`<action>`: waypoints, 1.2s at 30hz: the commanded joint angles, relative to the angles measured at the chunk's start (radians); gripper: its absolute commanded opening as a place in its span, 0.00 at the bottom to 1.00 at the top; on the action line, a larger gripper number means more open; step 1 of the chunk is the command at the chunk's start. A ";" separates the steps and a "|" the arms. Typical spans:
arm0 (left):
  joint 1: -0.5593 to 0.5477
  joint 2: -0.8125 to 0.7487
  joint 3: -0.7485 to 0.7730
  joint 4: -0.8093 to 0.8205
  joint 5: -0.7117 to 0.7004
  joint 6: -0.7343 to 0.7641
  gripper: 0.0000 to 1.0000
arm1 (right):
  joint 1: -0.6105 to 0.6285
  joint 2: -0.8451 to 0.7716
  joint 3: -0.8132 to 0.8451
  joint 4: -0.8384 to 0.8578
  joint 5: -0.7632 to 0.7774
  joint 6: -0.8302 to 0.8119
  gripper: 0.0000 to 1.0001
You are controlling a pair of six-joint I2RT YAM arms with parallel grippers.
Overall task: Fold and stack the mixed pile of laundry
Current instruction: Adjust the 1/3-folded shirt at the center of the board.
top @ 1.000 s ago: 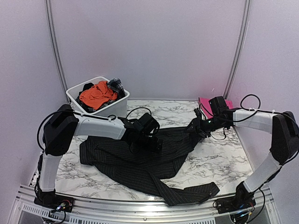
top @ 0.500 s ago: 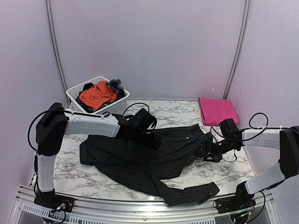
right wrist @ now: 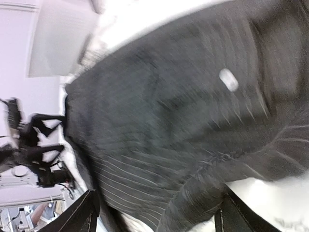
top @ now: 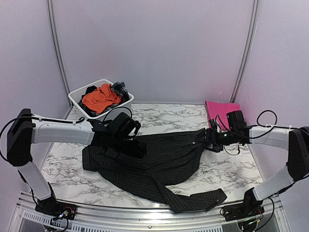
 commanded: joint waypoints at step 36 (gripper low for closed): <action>0.103 -0.094 -0.200 -0.110 -0.003 -0.086 0.87 | -0.024 -0.173 -0.117 -0.176 0.134 0.000 0.36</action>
